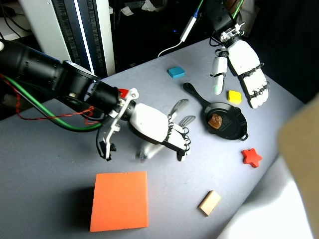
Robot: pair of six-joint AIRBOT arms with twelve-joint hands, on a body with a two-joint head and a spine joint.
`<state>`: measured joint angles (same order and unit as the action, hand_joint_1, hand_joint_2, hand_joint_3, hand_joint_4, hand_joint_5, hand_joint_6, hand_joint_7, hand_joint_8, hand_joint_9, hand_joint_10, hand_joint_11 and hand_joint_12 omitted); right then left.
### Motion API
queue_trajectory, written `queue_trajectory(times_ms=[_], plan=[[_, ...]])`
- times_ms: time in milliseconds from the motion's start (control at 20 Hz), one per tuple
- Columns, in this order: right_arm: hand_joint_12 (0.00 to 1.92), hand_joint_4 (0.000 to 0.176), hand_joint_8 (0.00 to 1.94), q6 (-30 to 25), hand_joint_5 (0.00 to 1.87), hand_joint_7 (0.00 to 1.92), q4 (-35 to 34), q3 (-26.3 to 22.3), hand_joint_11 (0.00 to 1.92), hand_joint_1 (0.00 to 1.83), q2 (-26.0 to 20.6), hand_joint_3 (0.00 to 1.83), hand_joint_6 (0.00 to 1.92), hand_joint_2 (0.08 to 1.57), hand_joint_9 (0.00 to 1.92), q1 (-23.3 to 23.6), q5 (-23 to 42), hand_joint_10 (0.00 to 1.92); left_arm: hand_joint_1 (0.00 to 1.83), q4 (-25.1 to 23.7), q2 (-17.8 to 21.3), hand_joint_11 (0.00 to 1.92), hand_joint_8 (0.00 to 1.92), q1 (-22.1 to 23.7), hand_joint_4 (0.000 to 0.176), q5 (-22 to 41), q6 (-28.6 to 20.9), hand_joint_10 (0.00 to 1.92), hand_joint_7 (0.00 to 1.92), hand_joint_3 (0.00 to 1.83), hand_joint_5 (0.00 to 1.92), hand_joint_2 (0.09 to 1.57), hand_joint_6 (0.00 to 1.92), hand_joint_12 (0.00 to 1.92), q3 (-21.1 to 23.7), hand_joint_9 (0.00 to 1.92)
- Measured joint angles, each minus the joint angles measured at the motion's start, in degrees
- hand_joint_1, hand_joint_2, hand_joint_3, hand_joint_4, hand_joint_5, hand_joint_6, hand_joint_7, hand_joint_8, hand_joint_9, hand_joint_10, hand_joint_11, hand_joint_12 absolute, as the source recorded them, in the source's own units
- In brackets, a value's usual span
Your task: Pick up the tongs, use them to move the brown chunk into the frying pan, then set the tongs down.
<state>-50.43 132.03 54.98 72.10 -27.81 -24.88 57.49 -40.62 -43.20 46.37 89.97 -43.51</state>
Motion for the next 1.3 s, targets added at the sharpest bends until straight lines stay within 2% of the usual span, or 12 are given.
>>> queue_trajectory(times_ms=[300, 400, 500, 600, 650, 700, 750, 850, 950, 1100, 1150, 1300], plan=[[0.01, 0.000, 0.03, 0.11, 0.03, 0.07, -0.02, -7.19, 0.01, 0.16, -6.88, 0.00, 0.01, 1.03, 0.03, 0.94, -0.44, 0.01, 0.00, -0.52, 0.00, 0.00, 0.00, 1.27, 0.023, -0.11, -0.04, 0.00, 0.08, 0.00, 0.07, 1.19, 0.00, 0.26, -0.17, 0.05], [1.31, 0.000, 0.11, 0.74, 0.47, 0.67, -1.68, -10.71, 0.00, 0.21, -10.58, 0.00, 0.45, 1.07, 0.35, 3.39, -0.94, 0.48, 0.00, -1.51, 0.00, 0.00, 0.04, 2.40, 0.037, 0.13, -0.04, 0.05, 0.29, 0.01, 0.27, 1.23, 0.06, 0.64, -0.13, 0.22], [1.56, 0.000, 0.20, 1.38, 0.60, 0.85, -4.50, -13.09, 0.00, 0.26, -13.25, 0.01, 0.62, 1.10, 0.48, 4.90, -0.92, 0.75, 0.07, -1.25, 0.00, 0.00, 0.05, 2.38, 0.019, 0.35, -0.04, 0.10, 0.49, 0.00, 0.44, 1.24, 0.08, 1.01, 0.15, 0.39], [1.85, 0.000, 0.99, 2.75, 0.73, 0.85, -6.64, -15.96, 0.40, 0.31, -16.50, 0.01, 1.03, 1.13, 0.63, 5.51, -1.09, 1.37, 0.20, -0.87, 0.00, 0.17, 0.46, 2.51, 0.000, 0.31, -0.55, 0.94, 0.82, 0.00, 0.80, 1.24, 0.23, 1.73, 0.72, 0.57], [1.85, 0.000, 0.99, 2.82, 0.73, 0.85, -6.69, -16.92, 0.40, 0.31, -17.42, 0.01, 1.03, 1.13, 0.63, 5.64, -1.11, 1.37, 0.20, -0.68, 0.00, 0.17, 0.46, 2.95, 0.000, -0.07, -0.55, 0.94, 0.82, 0.00, 0.80, 1.24, 0.23, 1.73, 0.72, 0.57], [1.92, 0.000, 1.30, 3.28, 0.81, 0.87, -6.91, -18.01, 0.52, 0.35, -18.51, 0.01, 1.21, 1.16, 0.69, 6.19, -0.94, 1.58, 0.24, -0.59, 0.00, 0.42, 1.00, 3.80, 0.000, -0.15, -0.57, 1.37, 0.78, 0.00, 0.87, 1.26, 0.53, 1.86, 0.72, 0.61], [1.92, 0.000, 1.33, 4.22, 0.86, 0.98, -7.15, -18.93, 0.59, 0.29, -19.43, 0.02, 1.29, 1.22, 0.83, 6.60, -1.05, 1.67, 0.29, -0.74, -0.15, 0.49, 1.14, 5.20, 0.000, -0.09, 0.33, 1.47, 0.77, 0.00, 0.84, 1.28, 0.78, 1.87, 0.72, 0.63], [1.92, 0.000, 1.45, 6.58, 0.95, 1.11, -7.48, -20.65, 0.74, 0.19, -22.56, 0.03, 1.38, 1.29, 1.00, 7.13, -0.87, 1.82, 0.29, -0.48, -1.07, 0.56, 1.27, 9.07, 0.000, -1.22, 3.85, 1.57, 0.88, 0.01, 0.83, 1.33, 1.17, 1.83, 0.66, 0.73], [1.92, 0.000, 1.45, 7.78, 0.95, 1.11, -7.76, -21.03, 0.74, 0.19, -24.00, 0.03, 1.38, 1.29, 1.00, 7.32, -0.68, 1.82, 0.29, -0.74, -1.33, 0.56, 1.27, 10.27, 0.000, -2.14, 4.81, 1.57, 0.88, 0.01, 0.83, 1.33, 1.17, 1.83, 0.79, 0.73], [1.92, 0.000, 1.77, 9.46, 1.16, 1.31, -11.26, -21.00, 1.20, 0.74, -25.86, 0.06, 1.83, 1.39, 1.30, 7.67, -1.25, 1.92, 0.46, -0.87, -1.99, 1.01, 1.60, 11.15, 0.000, -3.43, 5.14, 1.80, 1.10, 0.01, 0.94, 1.41, 1.57, 1.92, 2.05, 1.06], [1.92, 0.171, 1.84, 9.44, 1.20, 1.32, -11.74, -21.03, 1.29, 0.78, -25.94, 0.11, 1.88, 1.37, 1.34, 7.61, -1.22, 1.92, 0.47, -0.90, -2.05, 1.07, 1.79, 11.45, 0.000, -3.98, 5.20, 1.92, 1.09, 0.01, 0.97, 1.45, 1.73, 1.92, 2.23, 1.05], [1.92, 0.176, 1.86, 9.73, 1.20, 1.33, -12.46, -21.16, 1.30, 0.78, -25.97, 0.13, 1.89, 1.36, 1.36, 7.37, -1.31, 1.92, 0.45, -0.81, -2.08, 1.13, 1.87, 11.52, 0.000, -3.48, 5.42, 1.92, 1.08, 0.01, 1.00, 1.47, 1.82, 1.92, 2.29, 1.08]])
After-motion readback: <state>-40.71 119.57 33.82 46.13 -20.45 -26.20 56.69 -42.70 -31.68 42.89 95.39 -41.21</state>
